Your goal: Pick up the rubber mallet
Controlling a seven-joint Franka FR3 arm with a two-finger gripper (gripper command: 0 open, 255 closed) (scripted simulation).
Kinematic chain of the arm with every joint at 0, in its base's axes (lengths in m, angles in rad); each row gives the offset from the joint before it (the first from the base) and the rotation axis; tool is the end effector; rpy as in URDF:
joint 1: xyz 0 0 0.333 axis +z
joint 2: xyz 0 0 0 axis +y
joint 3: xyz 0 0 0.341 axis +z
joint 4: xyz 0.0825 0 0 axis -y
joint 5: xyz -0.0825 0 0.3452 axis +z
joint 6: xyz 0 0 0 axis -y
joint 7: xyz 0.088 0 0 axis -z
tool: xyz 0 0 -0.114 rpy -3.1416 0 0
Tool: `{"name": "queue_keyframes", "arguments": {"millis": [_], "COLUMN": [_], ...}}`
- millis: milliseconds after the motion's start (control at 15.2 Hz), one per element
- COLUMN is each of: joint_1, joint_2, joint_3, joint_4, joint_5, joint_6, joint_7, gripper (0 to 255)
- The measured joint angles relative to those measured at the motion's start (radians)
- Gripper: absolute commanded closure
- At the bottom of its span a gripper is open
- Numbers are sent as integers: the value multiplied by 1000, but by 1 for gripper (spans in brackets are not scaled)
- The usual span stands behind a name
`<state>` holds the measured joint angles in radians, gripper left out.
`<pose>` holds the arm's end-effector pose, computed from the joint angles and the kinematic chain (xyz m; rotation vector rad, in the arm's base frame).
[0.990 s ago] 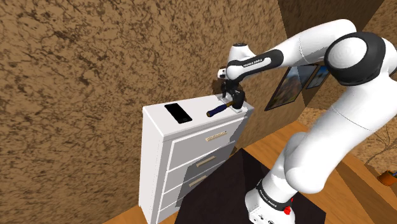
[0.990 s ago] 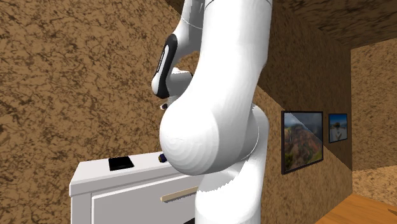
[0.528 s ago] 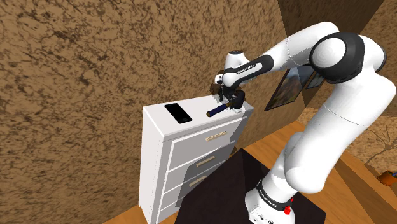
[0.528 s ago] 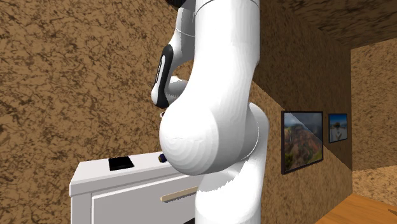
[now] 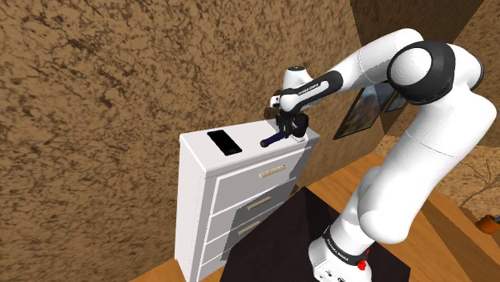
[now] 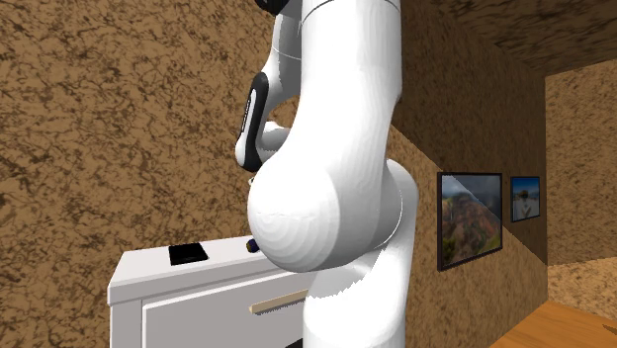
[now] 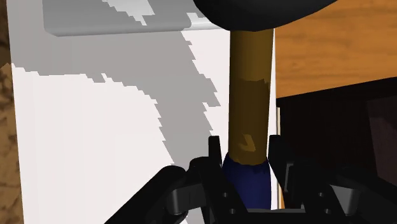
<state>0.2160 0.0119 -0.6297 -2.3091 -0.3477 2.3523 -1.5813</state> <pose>0.4439 -0.2015 0.3888 2.2548 1.9183 -0.2956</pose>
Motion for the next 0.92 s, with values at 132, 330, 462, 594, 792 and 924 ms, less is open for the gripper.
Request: {"name": "queue_keyframes", "arguments": {"millis": [132,330,462,594,792,924], "joint_1": [0,0,1,3,5,6], "joint_2": [0,1,-9,-29,-56,-77], "joint_3": [0,0,1,2,6,8], "joint_4": [0,1,8,16,34,46], "joint_5": [0,1,-2,-10,-18,-25], "joint_6": [0,0,-17,-43,-87,-116], "joint_7": [0,0,0,1,1,0], "gripper": [255,255,255,255,255,255]}}
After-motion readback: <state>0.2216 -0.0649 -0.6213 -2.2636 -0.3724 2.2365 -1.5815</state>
